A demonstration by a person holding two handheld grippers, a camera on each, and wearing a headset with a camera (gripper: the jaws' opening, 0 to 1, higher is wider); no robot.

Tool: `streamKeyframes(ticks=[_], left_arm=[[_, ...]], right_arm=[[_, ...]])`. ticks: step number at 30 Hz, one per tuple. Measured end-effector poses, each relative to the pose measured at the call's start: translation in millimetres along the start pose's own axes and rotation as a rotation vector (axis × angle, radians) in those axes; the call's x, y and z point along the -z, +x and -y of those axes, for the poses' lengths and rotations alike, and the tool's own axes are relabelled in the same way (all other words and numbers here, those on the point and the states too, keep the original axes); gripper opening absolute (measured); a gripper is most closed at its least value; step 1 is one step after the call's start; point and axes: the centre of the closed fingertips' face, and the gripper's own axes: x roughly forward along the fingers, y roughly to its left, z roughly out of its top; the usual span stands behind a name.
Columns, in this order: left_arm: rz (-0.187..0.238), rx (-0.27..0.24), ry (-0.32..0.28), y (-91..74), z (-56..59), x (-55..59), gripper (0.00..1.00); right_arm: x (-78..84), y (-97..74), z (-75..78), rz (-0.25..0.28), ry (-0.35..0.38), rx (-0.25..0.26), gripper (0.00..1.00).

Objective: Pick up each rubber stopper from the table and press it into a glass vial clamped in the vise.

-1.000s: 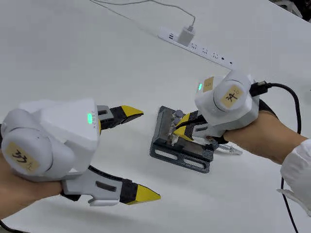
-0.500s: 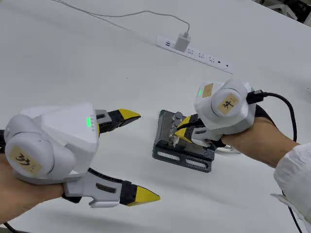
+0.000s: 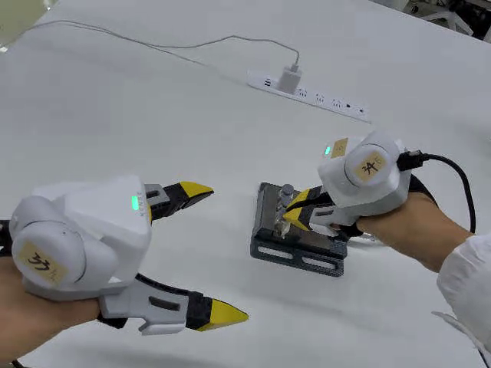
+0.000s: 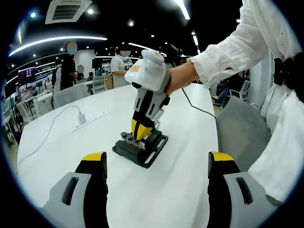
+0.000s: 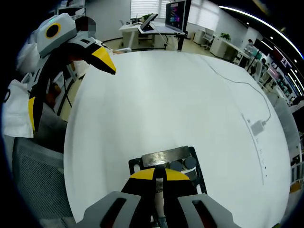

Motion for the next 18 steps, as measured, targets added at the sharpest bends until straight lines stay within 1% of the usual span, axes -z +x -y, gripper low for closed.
streamKeyframes(ticks=[8, 12, 18], left_arm=[[-0.012, -0.012, 0.008, -3.7, -3.5, 0.0, 0.87], [-0.018, -0.019, 0.007, -3.7, -4.0, 1.1, 0.87], [-0.027, -0.022, 0.005, -3.0, -2.9, 3.4, 0.87]], right_arm=[[-0.1, -0.3, 0.4, 0.004, -0.007, -0.001, 0.01], [0.0, -1.2, 4.2, 0.009, -0.005, 0.013, 0.06], [0.9, -2.3, 8.0, 0.02, 0.004, 0.024, 0.1]])
